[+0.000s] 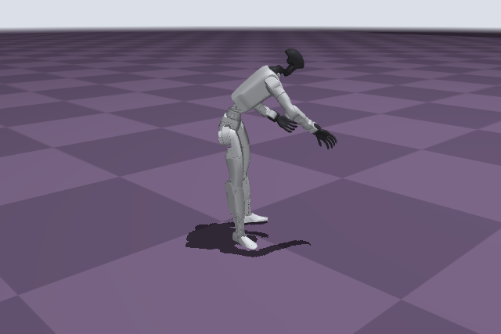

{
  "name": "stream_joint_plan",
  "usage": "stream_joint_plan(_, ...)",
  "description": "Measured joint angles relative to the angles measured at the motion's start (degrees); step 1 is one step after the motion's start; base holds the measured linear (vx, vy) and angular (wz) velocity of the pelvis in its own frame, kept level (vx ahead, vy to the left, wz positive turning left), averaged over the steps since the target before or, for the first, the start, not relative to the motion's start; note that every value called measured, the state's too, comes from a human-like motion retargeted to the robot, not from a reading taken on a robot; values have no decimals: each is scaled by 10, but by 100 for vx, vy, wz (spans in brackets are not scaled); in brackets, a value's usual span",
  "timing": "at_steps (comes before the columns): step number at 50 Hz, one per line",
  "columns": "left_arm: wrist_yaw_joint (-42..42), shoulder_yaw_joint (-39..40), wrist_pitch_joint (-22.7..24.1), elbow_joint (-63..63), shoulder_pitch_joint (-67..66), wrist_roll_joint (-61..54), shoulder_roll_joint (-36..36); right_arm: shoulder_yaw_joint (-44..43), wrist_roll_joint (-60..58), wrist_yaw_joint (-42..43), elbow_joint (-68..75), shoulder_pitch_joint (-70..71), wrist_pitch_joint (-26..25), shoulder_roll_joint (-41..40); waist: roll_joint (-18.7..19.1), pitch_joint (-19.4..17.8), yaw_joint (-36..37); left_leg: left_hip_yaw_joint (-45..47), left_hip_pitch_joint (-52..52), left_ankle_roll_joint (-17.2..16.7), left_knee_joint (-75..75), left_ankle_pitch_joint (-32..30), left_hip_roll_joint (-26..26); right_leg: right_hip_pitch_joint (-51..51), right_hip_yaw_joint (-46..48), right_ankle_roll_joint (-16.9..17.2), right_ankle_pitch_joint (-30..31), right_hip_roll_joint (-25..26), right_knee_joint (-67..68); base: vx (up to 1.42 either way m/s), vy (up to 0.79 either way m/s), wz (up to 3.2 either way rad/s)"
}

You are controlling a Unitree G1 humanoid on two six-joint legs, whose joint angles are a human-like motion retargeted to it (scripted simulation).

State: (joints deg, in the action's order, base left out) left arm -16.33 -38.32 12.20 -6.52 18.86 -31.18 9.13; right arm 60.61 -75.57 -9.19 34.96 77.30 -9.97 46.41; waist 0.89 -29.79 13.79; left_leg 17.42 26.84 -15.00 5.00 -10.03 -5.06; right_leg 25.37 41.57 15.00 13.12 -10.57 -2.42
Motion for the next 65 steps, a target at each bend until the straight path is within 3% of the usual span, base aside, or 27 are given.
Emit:
stream_joint_plan(4, -46, 6, 5, 125, 228, -13, -92, 60, 41, -4, 158, 138, -11, 0, -10, 0, 6, -9, -7, 0, 0, -2, 3, -12, 10, 0, 0, -4, 3, -4, 5, 20)
stream_joint_plan(8, -88, 39, 12, 320, 430, -38, -162, 133, 135, -7, 302, 203, 17, -21, -27, 3, 12, -14, -13, 0, 0, -3, 6, -21, 18, 0, 0, -6, 5, -3, 6, 13)
stream_joint_plan(13, -87, 78, 8, 468, 510, -49, -191, 161, 214, 13, 348, 168, 45, -48, -35, 11, 14, -19, -12, 0, 0, -2, 9, -23, 24, 0, 0, -9, 6, 3, 5, 7)
stream_joint_plan(17, -26, 64, 6, 393, 369, -39, -157, 78, 208, 21, 280, 62, 36, -69, -31, 9, 9, -23, -18, 0, 0, 5, 15, -33, 25, 0, -4, -16, 7, 11, 7, 12)
stream_joint_plan(25, 17, 55, 3, 169, -77, -38, 15, -62, 111, -1, 125, -248, 25, -171, -38, 0, 4, -26, -13, 0, 0, 20, 26, -33, 23, 0, -13, -32, 6, 13, 6, 8)
stream_joint_plan(29, 40, 92, -6, 79, -216, -49, 81, -88, 69, -5, 74, -302, 25, -175, -36, 0, 16, -27, -3, 0, 0, 21, 26, -27, 25, 0, -11, -30, 2, 1, 1, 1)
stream_joint_plan(32, 47, 106, -1, 17, -233, -49, 96, -105, 66, 9, 39, -268, 10, -136, -33, 0, 30, -31, 0, 0, 0, 20, 25, -25, 29, 0, -10, -28, 2, 0, 0, 0)
stream_joint_plan(35, 30, 102, 4, -19, -166, -31, 63, -112, 72, 21, 30, -186, -5, -77, -26, 0, 39, -41, -5, 0, 0, 19, 27, -36, 39, 0, -12, -30, 4, 0, 2, 27)
stream_joint_plan(39, -6, 90, 9, 35, 33, 3, -35, -71, 79, 27, 118, -28, -19, -25, -24, 2, 42, -56, -18, 0, 0, 18, 33, -58, 53, 0, -15, -38, 10, 1, 5, 37)
stream_joint_plan(42, -34, 82, 11, 135, 212, 25, -87, -13, 107, 19, 227, 82, -10, -18, -30, 6, 40, -65, -26, 0, 0, 16, 38, -72, 63, 0, -16, -44, 14, 0, 6, 33)
stream_joint_plan(46, -63, 45, 13, 317, 431, 28, -98, 102, 179, 10, 348, 171, 39, -34, -41, 18, 38, -71, -23, 0, 0, 12, 42, -73, 73, 0, -14, -46, 15, -1, 3, 12)
stream_joint_plan(51, -64, 6, 14, 476, 548, -11, -100, 196, 214, 38, 383, 177, 80, -55, -48, 20, 42, -70, -16, 0, 0, 8, 44, -66, 76, 0, -11, -47, 15, 0, 0, 0)
stream_joint_plan(54, -51, 39, 20, 473, 506, -20, -105, 183, 203, 61, 358, 136, 83, -69, -38, 12, 44, -70, -17, 0, 0, 10, 46, -67, 74, 0, -11, -50, 16, 0, 0, 0)
stream_joint_plan(57, -26, 59, 25, 393, 377, -13, -86, 129, 186, 68, 309, 52, 80, -94, -32, 7, 42, -70, -19, 0, 0, 14, 50, -71, 74, 0, -12, -54, 16, 7, 4, 4)
stream_joint_plan(65, -27, 15, 46, 161, -60, -29, 76, 7, 107, 83, 138, -232, 81, -214, -40, 0, 32, -76, -5, 0, 0, 23, 54, -61, 76, 0, -18, -58, 14, 8, 1, 7)
